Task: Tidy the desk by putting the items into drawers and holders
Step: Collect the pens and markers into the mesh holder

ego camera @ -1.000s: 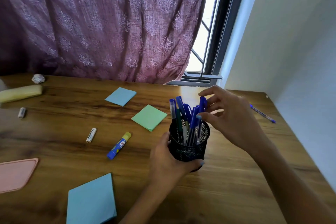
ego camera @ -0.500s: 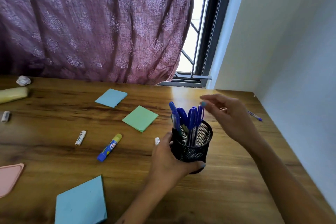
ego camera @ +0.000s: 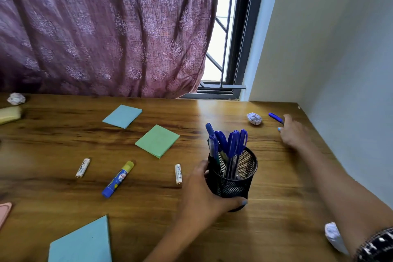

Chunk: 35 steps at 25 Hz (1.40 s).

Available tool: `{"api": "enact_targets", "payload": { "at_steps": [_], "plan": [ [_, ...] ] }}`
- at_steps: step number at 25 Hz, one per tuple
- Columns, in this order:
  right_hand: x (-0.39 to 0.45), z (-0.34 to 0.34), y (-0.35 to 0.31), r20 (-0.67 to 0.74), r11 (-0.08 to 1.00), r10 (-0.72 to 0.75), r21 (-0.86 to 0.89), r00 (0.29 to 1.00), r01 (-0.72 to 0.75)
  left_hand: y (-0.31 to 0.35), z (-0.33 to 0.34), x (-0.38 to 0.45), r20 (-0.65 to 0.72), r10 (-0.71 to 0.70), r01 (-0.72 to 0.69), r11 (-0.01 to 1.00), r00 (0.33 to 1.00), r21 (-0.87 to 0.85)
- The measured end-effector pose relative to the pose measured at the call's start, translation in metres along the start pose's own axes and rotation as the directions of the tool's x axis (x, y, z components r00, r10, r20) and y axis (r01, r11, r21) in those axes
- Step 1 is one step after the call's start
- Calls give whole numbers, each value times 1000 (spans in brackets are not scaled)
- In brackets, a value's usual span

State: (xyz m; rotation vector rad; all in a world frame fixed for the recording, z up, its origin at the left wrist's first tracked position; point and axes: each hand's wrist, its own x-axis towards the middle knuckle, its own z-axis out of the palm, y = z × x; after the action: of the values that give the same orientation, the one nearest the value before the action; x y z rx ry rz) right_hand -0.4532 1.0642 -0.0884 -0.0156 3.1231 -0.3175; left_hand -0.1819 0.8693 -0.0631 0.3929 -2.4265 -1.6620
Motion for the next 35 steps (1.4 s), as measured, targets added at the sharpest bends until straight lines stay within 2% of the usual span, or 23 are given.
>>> {"api": "enact_targets", "payload": {
  "at_steps": [3, 6, 8, 9, 10, 11, 12, 13, 14, 16, 18, 20, 24, 30, 33, 35],
  "plan": [
    [-2, -2, -1, -128, 996, -61, -75, 990, 51, 1, -1, 0, 4, 11, -11, 1000, 1000, 11],
    [-10, -12, -5, -145, 997, -47, -61, 988, 39, 3, -2, -2, 3, 33, -33, 999, 999, 17],
    [-18, -23, -12, -176, 992, 23, 128, 984, 0, 6, -5, -3, 5, 46, -46, 999, 999, 21],
    [-25, -33, -18, -185, 948, 63, 318, 981, -1, 7, -6, -4, 7, 49, -49, 999, 999, 24],
    [-36, -48, -25, -160, 819, 84, 573, 984, 23, 7, -7, -5, 4, 54, -54, 998, 999, 24],
    [-51, -66, -34, -106, 593, 75, 804, 992, 41, 7, -8, -7, -4, 61, -61, 998, 998, 28],
    [-70, -86, -42, -81, 356, 26, 932, 996, 67, 7, -9, -9, -9, 65, -65, 997, 998, 36],
    [-93, -107, -50, -102, 215, -32, 971, 994, 107, 8, -9, -12, -13, 70, -69, 997, 997, 44],
    [-117, -125, -56, -147, 181, -91, 970, 985, 162, 7, -10, -15, -19, 73, -72, 996, 997, 50],
    [-167, -153, -63, -247, 250, -196, 923, 949, 292, 9, -12, -24, -24, 79, -78, 996, 997, 47],
    [-211, -163, -63, -284, 385, -305, 836, 909, 391, 11, -14, -33, -17, 95, -94, 995, 995, 38],
    [-244, -162, -64, -265, 491, -382, 754, 885, 437, 16, -16, -46, -3, 112, -111, 993, 994, 41],
    [-281, -150, -70, -217, 588, -474, 643, 853, 490, 29, -20, -76, 49, 149, -150, 989, 988, 15],
    [-310, -142, -65, -275, 585, -493, 598, 826, 548, 37, -28, -105, 121, 148, -146, 989, 982, -22],
    [-320, -142, -63, -268, 541, -524, 629, 809, 559, 40, -30, -114, 143, 135, -134, 991, 981, -14],
    [-324, -140, -60, -290, 561, -525, 589, 800, 581, 42, -31, -116, 156, 124, -124, 992, 980, -11]
  ]
}}
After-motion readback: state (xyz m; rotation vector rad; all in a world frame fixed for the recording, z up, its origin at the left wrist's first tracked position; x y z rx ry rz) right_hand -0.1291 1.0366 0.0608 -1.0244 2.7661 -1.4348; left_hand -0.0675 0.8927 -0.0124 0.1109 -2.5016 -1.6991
